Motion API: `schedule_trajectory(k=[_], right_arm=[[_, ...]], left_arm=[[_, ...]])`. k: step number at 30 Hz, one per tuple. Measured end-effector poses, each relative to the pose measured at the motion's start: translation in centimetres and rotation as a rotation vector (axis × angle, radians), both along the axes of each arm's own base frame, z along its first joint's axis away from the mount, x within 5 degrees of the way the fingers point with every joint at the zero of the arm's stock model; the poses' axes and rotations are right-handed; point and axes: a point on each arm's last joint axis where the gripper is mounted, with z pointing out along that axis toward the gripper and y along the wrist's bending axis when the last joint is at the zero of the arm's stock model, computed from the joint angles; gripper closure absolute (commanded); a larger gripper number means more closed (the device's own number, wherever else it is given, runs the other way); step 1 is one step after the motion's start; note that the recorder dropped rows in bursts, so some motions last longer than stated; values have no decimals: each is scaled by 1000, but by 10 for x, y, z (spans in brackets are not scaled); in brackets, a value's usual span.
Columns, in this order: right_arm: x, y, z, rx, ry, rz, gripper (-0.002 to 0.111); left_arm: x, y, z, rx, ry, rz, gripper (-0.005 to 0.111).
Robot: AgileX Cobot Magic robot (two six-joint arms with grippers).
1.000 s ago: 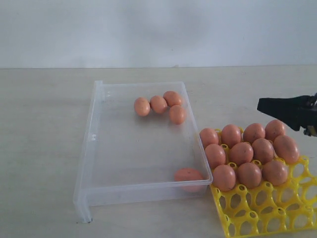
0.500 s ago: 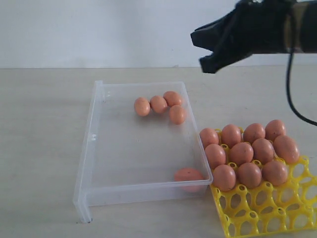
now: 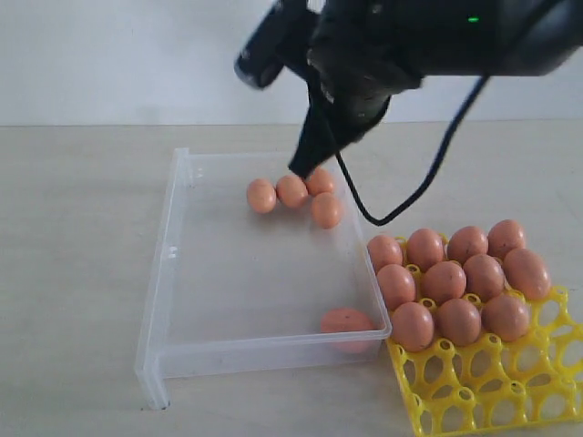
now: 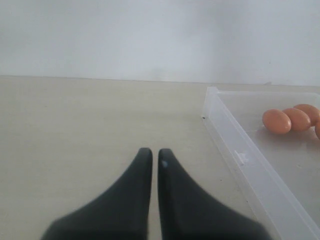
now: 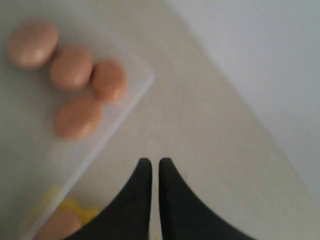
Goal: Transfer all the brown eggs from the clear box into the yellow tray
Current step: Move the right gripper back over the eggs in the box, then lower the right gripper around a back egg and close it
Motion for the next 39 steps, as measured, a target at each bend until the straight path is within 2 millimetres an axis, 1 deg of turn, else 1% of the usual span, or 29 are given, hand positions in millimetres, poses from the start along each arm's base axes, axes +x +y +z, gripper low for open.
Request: schedule_trajectory(k=[1,3,5,9,11,13,16,18,20,22,25,27,28,31,35,39], right_arm=[[3,1,-8,-39,88,-18,107],[9,6,-13,-48,179,-28,107],[12,15,-12,1,222,-9,107],[18,36,10,269,244,4,107],[27,40,13,389,249,-31,107],[39,38,9,457,263,-93,107],[56,26,-11,476,335,-188,107],[63,18,-19,473,378,-229,107],[65,17,-24,468,401,-238,105],[66,17,-25,464,409,-218,95],[66,19,-27,465,420,-189,69],[68,20,-29,471,415,-176,58],[69,21,-31,472,410,-172,55],[74,23,-38,487,392,-173,56],[78,25,-51,510,388,-239,56],[82,23,-68,489,394,-301,56]], left_arm=[[0,0,0,0,0,0,103],[0,0,0,0,0,0,103],[0,0,0,0,0,0,103],[0,0,0,0,0,0,103],[0,0,0,0,0,0,103],[0,0,0,0,0,0,103],[0,0,0,0,0,0,103],[0,0,0,0,0,0,103],[0,0,0,0,0,0,103],[0,0,0,0,0,0,103],[0,0,0,0,0,0,103],[0,0,0,0,0,0,103],[0,0,0,0,0,0,103],[0,0,0,0,0,0,103],[0,0,0,0,0,0,103],[0,0,0,0,0,0,103]])
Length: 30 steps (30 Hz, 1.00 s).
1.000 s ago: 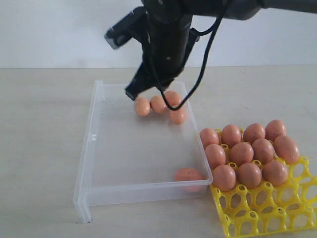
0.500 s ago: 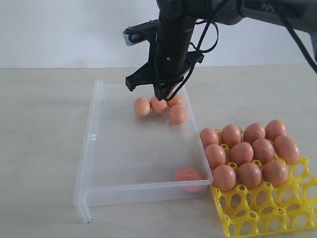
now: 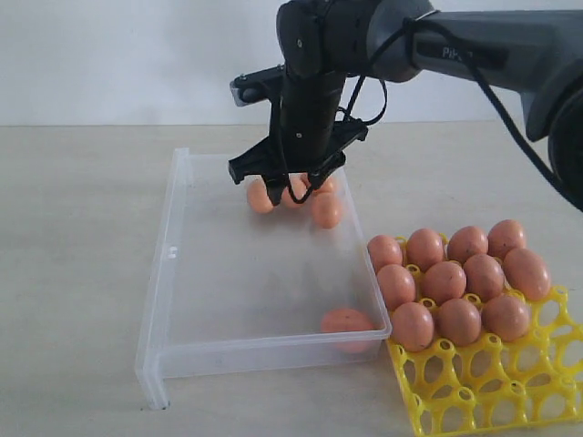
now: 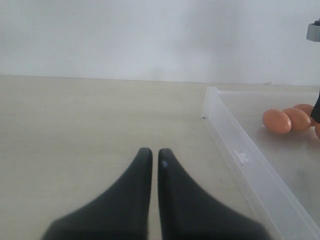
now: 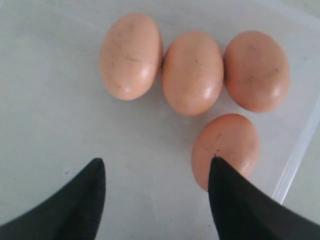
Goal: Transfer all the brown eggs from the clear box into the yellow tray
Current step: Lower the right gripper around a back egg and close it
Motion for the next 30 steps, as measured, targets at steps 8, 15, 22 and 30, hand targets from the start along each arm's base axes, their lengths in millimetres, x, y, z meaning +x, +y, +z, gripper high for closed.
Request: schedule_trajectory(k=[8,15,22,30], right_arm=[[5,-8,-9,-76,-19,-105,56],[7,-10,-21,-87,3,-134,56],[11,-8,-24,-56,-25,-169,56],[14,-9,-60,-88,36,-217,56]], left_arm=[[0,0,0,0,0,0,103],[0,0,0,0,0,0,103],[0,0,0,0,0,0,103],[0,0,0,0,0,0,103]])
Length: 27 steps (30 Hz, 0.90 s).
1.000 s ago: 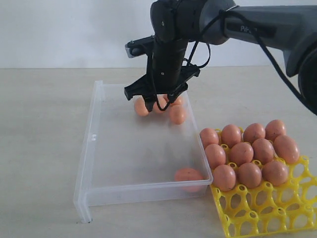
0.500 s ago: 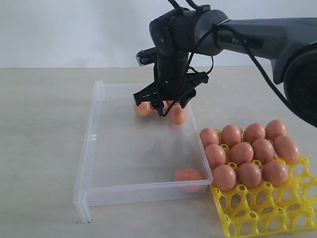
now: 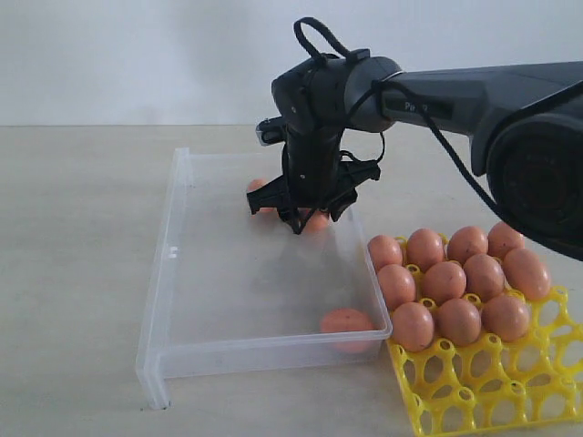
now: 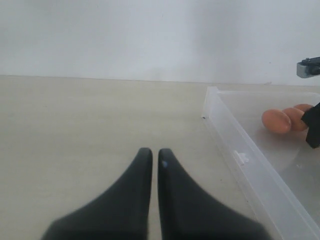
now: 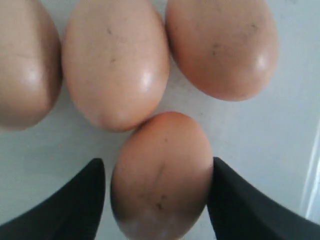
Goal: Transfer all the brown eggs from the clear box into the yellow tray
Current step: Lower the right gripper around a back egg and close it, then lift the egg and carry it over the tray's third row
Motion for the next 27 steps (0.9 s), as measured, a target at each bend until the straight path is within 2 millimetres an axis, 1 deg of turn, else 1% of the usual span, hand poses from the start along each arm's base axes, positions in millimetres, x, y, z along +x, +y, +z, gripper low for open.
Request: schedule_trajectory(k=[5,7,8,10,12,14,21,24,27], right_arm=[[3,2,-1,24,-26,-23,56],[4,2,-1,34,-41,-32,59],[4,2,-1,37,-43,-36,64],[4,3,-1,39,-45,-38,80],[4,2,-1,37,-41,-42,106],[3,1,-3,21,-27,-43,108],[-1,-4,-3,-44,16,-6,108],[-2,-3,7,-50,5,42,108],[-2,2,30,-22,-68,83,108]], left_arm=[[0,0,0,0,0,0,103],[0,0,0,0,0,0,103],[0,0,0,0,0,0,103],[0,0,0,0,0,0,103],[0,0,0,0,0,0,103],[0,0,0,0,0,0,103],[0,0,0,0,0,0,103],[0,0,0,0,0,0,103],[0,0,0,0,0,0,103]])
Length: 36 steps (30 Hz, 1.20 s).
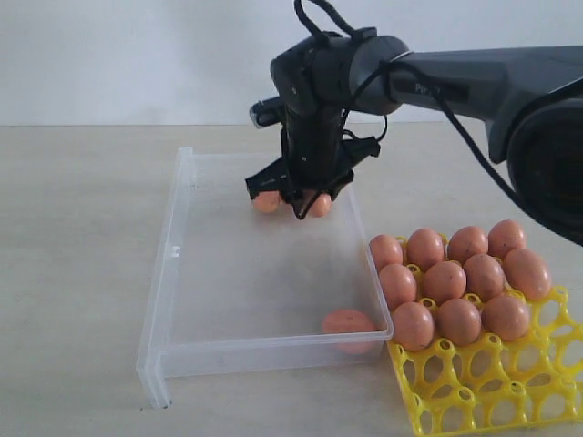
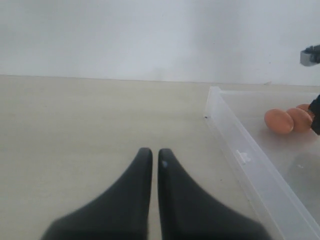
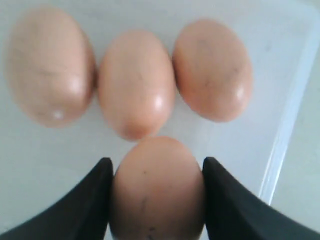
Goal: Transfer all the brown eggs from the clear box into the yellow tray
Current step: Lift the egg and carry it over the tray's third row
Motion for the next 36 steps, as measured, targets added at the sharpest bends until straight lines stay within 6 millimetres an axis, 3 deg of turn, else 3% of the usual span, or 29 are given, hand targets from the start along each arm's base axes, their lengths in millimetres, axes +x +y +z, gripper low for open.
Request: schedule_trajectory(k=[5,7,12,15,18,22,27,32,34,36], right_arm=[[-12,21,50,84,-139,74,108],[-21,28,61,113,-167,106,108],[-55,30,66,219,-247,165,108],[-85,12,60,302,-330,183,108],[-118,-20,72,404,-482,169,108],[-150,-91,75,490,-655,12,108],[-166,-199,65,458,-762,-376,108],[-185,-302,69,445,-912,-833,108],[-197,-331,73,449,-983,-954,108],[-204,-347,76,463,-1032,-983,108]], left_arm=[[0,0,0,0,0,0,103],[0,0,0,0,0,0,103],[0,0,0,0,0,0,103],[0,0,0,0,0,0,103],[0,0,0,0,0,0,103],[0,0,0,0,0,0,103],[0,0,0,0,0,0,103],[0,0,0,0,0,0,103],[0,0,0,0,0,0,103],[0,0,0,0,0,0,103]])
